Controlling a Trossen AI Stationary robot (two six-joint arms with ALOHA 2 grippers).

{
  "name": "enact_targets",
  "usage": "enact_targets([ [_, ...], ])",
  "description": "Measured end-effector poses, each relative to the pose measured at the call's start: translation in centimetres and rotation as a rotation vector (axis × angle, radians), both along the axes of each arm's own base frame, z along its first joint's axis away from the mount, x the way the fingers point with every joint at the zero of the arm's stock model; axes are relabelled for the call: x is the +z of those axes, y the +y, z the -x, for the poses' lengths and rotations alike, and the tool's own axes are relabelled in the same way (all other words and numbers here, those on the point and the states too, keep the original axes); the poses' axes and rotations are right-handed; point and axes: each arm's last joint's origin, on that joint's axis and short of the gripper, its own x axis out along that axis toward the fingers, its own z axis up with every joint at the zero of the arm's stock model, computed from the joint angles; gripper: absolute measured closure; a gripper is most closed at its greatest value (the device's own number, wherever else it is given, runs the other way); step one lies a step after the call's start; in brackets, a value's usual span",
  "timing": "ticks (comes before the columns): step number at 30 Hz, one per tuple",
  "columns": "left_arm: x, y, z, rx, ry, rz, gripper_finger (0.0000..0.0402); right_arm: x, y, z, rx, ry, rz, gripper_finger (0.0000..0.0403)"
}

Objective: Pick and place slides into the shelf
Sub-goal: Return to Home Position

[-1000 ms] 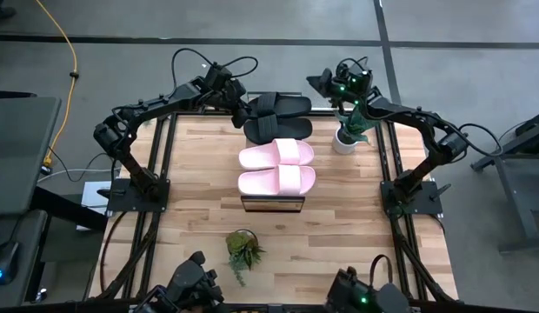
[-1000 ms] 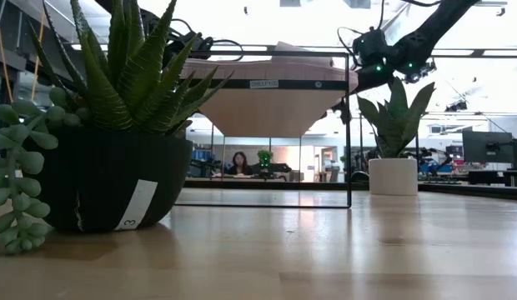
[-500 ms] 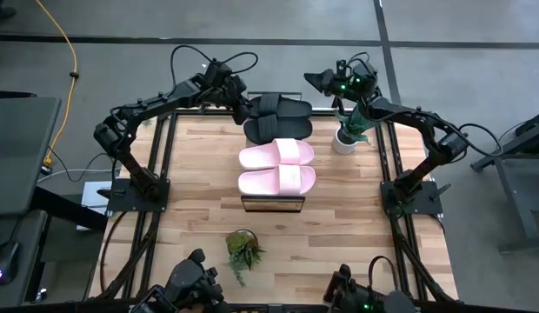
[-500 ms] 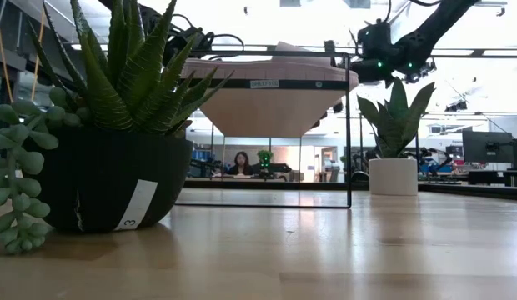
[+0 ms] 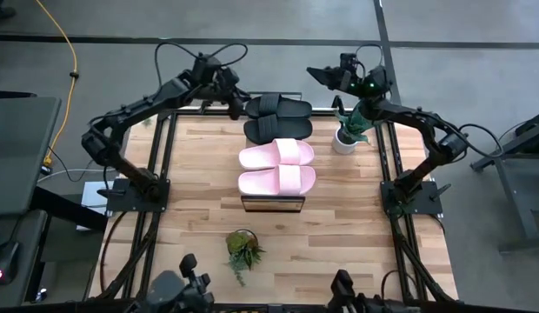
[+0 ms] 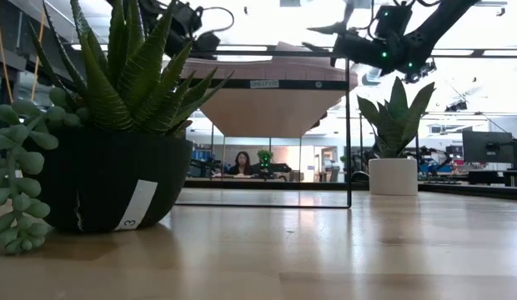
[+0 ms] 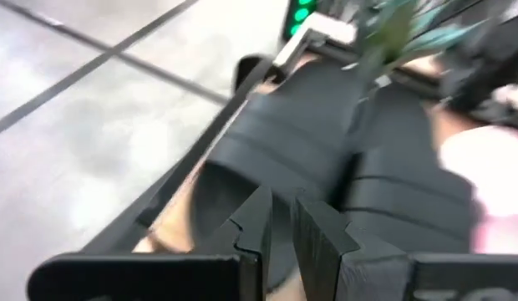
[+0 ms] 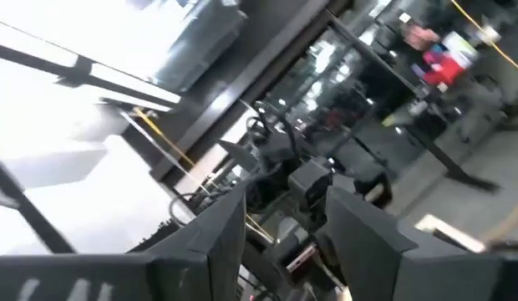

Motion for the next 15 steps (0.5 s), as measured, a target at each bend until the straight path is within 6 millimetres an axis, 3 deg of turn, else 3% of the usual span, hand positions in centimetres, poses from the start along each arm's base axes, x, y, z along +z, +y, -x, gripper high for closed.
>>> enact_targets([
  [9, 4.1, -3.2, 1.4, -0.109, -0.226, 0.140, 0.0362, 3.6, 3.0, 1.2, 0.130, -0.056, 0.144, 0.0322],
  [15, 6.0, -6.6, 0.4, -0.181, -0.277, 0.157, 0.0362, 5.4, 5.4, 1.6, 0.169, -0.041, 0.236, 0.0387],
])
